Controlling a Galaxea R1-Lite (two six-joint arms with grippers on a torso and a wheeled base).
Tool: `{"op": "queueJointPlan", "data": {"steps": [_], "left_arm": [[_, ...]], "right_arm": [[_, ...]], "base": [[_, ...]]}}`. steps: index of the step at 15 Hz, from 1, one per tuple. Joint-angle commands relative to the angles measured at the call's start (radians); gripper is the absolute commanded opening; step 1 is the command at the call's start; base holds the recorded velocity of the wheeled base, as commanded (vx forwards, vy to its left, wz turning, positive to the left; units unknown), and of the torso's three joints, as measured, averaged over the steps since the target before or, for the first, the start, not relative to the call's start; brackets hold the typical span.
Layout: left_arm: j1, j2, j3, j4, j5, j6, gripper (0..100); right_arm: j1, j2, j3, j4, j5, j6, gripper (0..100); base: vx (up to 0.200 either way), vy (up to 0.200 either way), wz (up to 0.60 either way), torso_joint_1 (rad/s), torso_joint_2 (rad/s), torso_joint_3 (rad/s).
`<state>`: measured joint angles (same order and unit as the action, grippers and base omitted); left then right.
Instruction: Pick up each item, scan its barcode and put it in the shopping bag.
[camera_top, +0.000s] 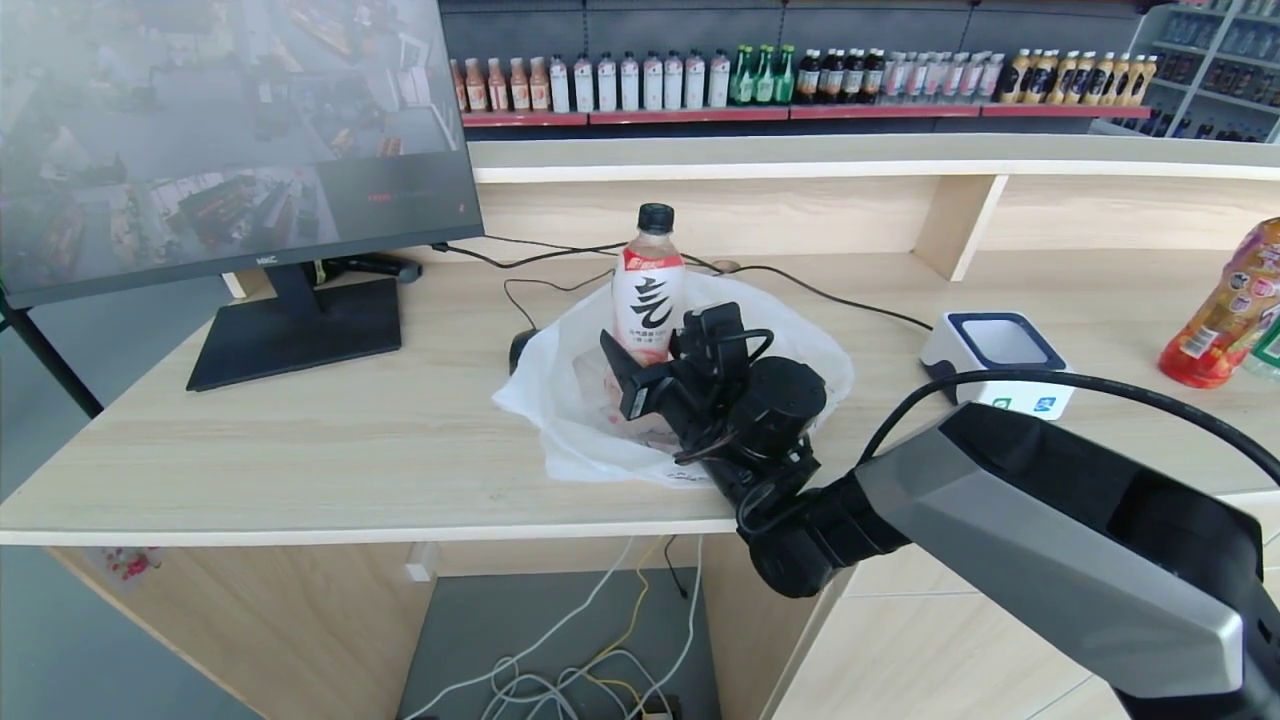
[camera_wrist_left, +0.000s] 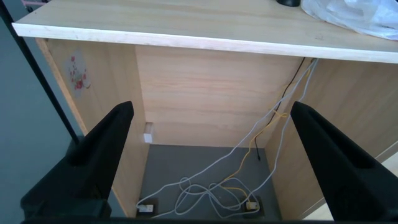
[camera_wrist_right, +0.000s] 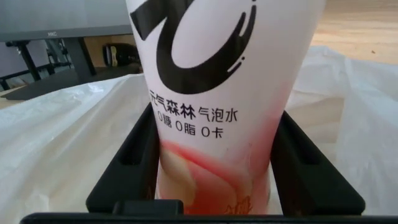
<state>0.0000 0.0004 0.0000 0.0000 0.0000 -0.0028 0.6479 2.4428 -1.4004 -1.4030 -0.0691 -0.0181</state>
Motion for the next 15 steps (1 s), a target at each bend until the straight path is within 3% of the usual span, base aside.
{"op": "queueJointPlan", "data": {"steps": [1,9,15], "left_arm": [[-0.002,0.000,0.000,0.000,0.000,0.000,100],[0.000,0.000,0.000,0.000,0.000,0.000,100],[0.000,0.000,0.000,0.000,0.000,0.000,100]], "right_arm": [[-0.001,-0.019,0.018,-0.005,-0.001,-0.002,100],[0.016,-0.057,0.029,-0.087,-0.003,-0.005,100],[0.035,-0.179,0.265,-0.168,0.008,-0.005,100]], "base": [[0.000,0.000,0.00,0.000,0.00,0.000],[0.000,0.000,0.00,0.000,0.00,0.000],[0.000,0.000,0.00,0.000,0.00,0.000]]}}
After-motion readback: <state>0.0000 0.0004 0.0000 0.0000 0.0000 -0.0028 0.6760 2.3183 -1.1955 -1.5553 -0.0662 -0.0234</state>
